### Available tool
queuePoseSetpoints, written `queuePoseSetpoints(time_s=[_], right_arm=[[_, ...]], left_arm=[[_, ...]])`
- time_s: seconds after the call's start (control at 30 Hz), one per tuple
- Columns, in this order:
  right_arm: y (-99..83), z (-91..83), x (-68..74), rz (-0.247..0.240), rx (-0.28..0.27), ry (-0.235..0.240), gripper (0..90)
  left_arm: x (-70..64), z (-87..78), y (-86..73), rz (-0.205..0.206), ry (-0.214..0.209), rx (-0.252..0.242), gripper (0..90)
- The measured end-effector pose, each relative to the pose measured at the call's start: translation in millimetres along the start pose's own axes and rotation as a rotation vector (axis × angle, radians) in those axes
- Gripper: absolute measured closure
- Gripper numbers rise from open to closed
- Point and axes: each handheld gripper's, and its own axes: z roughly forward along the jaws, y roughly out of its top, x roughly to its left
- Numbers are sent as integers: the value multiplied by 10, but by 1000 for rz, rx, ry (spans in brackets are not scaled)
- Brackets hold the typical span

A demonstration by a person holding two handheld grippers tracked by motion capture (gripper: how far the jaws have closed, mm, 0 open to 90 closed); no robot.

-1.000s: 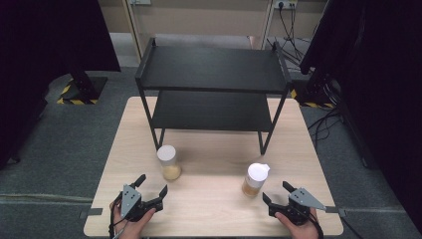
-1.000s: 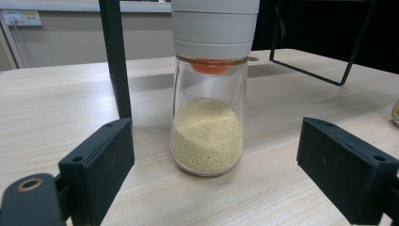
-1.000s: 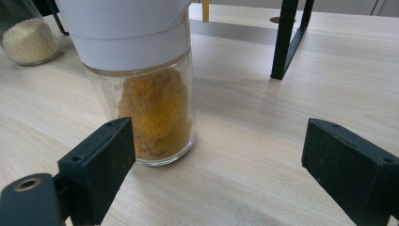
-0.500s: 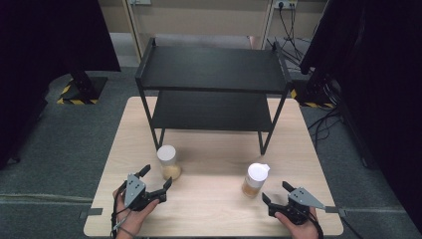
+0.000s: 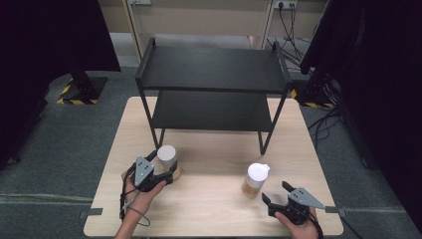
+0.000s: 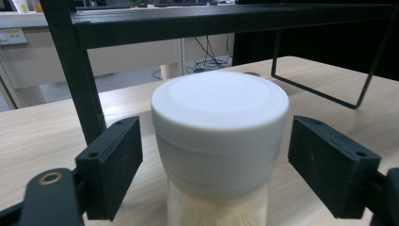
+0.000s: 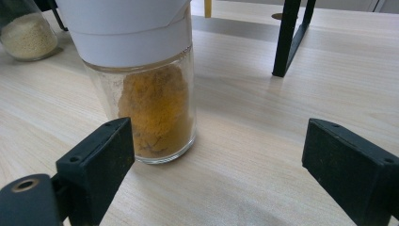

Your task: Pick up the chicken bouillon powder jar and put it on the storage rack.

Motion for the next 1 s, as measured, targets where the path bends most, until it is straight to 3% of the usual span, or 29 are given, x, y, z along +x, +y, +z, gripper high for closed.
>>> queuePoseSetpoints(time_s=[0.23, 0.57, 0.7, 1.0], right_arm=[[0, 0, -5, 2, 0, 2, 100], [-5, -4, -10, 7, -3, 2, 99], [-7, -4, -8, 7, -4, 1, 99], [-11, -7, -4, 10, -6, -1, 98]], left_arm=[[-19, 45, -16, 5, 3, -8, 333], [-74, 20, 32, -5, 18, 8, 340], [-113, -44, 53, -18, 19, -29, 340], [-192, -170, 337, 18, 44, -104, 341]])
